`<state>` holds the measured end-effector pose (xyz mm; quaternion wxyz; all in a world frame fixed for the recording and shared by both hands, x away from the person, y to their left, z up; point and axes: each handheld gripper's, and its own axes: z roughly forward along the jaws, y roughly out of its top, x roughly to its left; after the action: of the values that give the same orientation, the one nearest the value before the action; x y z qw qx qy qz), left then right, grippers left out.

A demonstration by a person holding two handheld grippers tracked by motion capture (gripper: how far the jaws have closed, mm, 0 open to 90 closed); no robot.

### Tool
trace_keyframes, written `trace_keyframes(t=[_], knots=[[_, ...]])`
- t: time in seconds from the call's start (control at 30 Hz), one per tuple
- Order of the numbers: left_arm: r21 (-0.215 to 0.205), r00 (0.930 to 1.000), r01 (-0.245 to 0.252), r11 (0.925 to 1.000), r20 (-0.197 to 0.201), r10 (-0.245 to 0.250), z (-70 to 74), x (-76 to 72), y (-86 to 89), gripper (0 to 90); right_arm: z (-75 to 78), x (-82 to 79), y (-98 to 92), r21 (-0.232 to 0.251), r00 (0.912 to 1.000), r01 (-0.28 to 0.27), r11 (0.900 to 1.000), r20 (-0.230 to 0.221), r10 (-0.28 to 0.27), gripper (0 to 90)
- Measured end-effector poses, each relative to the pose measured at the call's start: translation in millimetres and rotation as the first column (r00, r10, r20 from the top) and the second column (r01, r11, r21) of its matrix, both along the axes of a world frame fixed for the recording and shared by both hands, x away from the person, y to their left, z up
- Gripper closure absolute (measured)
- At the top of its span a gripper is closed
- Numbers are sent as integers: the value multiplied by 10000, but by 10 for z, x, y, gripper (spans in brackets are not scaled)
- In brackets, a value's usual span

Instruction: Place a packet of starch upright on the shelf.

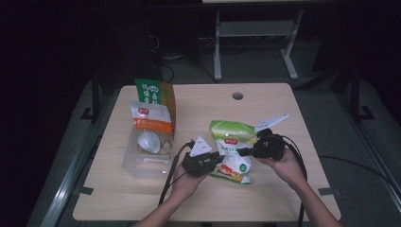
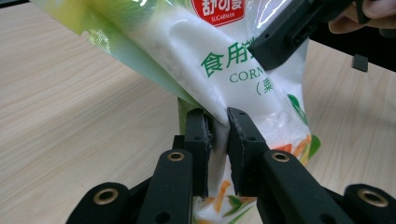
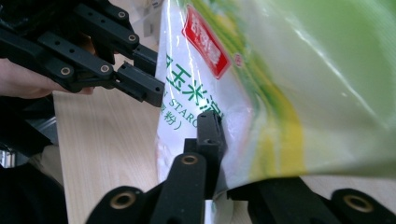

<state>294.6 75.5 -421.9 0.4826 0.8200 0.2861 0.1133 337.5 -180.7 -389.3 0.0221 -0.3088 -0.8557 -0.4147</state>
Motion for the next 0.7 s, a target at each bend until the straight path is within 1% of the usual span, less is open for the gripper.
trace_keyframes(t=[0.07,0.1,0.2,0.27,0.4,0.5,0.6,0.63,0.67,0.7], knots=[[40,10000,45,10000,45,-45,5,-9,9,769,4,-7,-9,73,9999,53,10000,-89,-52,886],[10,10000,55,10000,45,-55,14,-19,28,761,9,-18,-22,125,10000,85,9999,-5,-85,892],[-93,10000,5,10000,31,-5,28,-31,71,730,32,-35,-42,392,10000,75,9992,-16,-74,894],[-77,9999,-88,9999,67,88,42,-44,107,709,56,-49,-55,482,9999,116,9988,50,-119,894],[-96,9997,-228,9997,10,228,59,-72,156,664,117,-76,-73,394,9988,311,9987,361,-326,895],[54,9994,-322,9995,163,321,74,-120,203,637,160,-91,-77,307,9969,458,9985,629,-477,895],[84,9991,-349,9994,250,347,74,-149,217,616,209,-95,-65,221,9948,570,9981,837,-586,896],[118,9991,-275,9996,324,271,72,-175,229,613,229,-93,-48,155,9938,569,9983,943,-582,896],[91,9993,-264,9996,271,261,72,-198,230,608,243,-95,-37,102,9934,580,9983,983,-587,896],[127,9992,-225,9997,334,221,72,-217,235,603,260,-89,-22,70,9927,543,9985,1077,-547,896]])
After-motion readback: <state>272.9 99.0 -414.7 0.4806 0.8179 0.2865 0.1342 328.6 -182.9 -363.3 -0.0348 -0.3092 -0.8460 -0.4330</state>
